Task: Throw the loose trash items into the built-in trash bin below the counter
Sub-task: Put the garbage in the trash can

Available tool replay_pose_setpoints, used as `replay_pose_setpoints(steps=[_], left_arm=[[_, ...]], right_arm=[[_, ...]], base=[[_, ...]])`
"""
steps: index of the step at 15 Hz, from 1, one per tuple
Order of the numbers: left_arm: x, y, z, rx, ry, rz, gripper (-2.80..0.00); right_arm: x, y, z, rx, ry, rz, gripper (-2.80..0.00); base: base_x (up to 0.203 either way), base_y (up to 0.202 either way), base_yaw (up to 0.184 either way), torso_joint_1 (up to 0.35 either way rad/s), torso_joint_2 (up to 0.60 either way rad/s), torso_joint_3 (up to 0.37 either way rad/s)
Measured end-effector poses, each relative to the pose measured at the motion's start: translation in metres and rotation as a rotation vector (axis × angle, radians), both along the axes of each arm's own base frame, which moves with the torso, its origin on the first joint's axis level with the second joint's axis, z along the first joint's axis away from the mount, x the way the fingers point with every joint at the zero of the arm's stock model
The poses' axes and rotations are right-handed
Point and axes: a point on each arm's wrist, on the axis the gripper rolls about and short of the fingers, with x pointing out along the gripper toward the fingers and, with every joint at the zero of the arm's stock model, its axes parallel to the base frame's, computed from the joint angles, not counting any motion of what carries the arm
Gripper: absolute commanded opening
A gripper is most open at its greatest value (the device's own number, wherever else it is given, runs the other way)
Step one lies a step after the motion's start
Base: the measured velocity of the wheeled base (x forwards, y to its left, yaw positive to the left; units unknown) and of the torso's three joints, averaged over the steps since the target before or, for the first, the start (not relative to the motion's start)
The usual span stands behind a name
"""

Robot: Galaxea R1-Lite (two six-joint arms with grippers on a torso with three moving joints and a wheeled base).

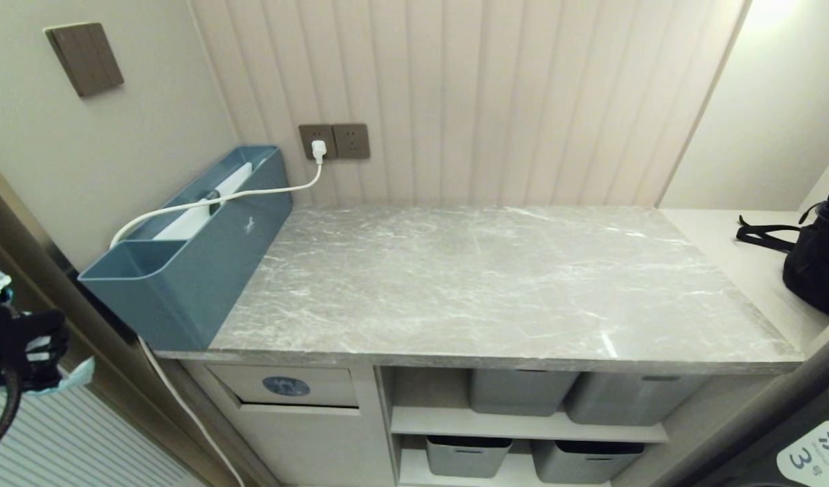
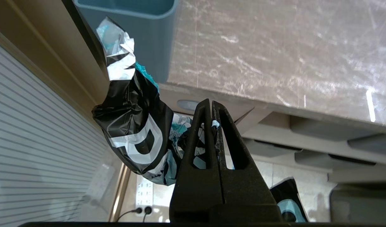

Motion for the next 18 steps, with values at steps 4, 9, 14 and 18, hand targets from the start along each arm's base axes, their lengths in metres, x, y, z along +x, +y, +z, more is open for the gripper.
replay_pose_setpoints(steps=[4,9,14,18], left_arm=[[0.0,-0.002,-0.011,0.036,0.041,-0.043,-2.8],[-0.003,-0.004,-0.031,0.086,0.109,-0.089,-2.8],[0.003,-0.004,-0.041,0.095,0.105,-0.096,-2.8],[0.012,-0.003,-0.048,0.122,0.07,-0.083,-2.8]], right_arm=[[0.0,0.0,0.0,0.001,0.0,0.0,-2.8],[0.0,0.0,0.0,0.001,0.001,0.0,-2.8],[0.0,0.0,0.0,0.001,0.001,0.0,-2.8],[0.0,0.0,0.0,0.003,0.001,0.0,-2.8]], base=[[0.0,0.0,0.0,-0.137,0.31,0.164],[0.0,0.0,0.0,-0.158,0.33,0.173],[0.0,0.0,0.0,-0.171,0.36,0.193],[0.0,0.0,0.0,-0.24,0.51,0.276]])
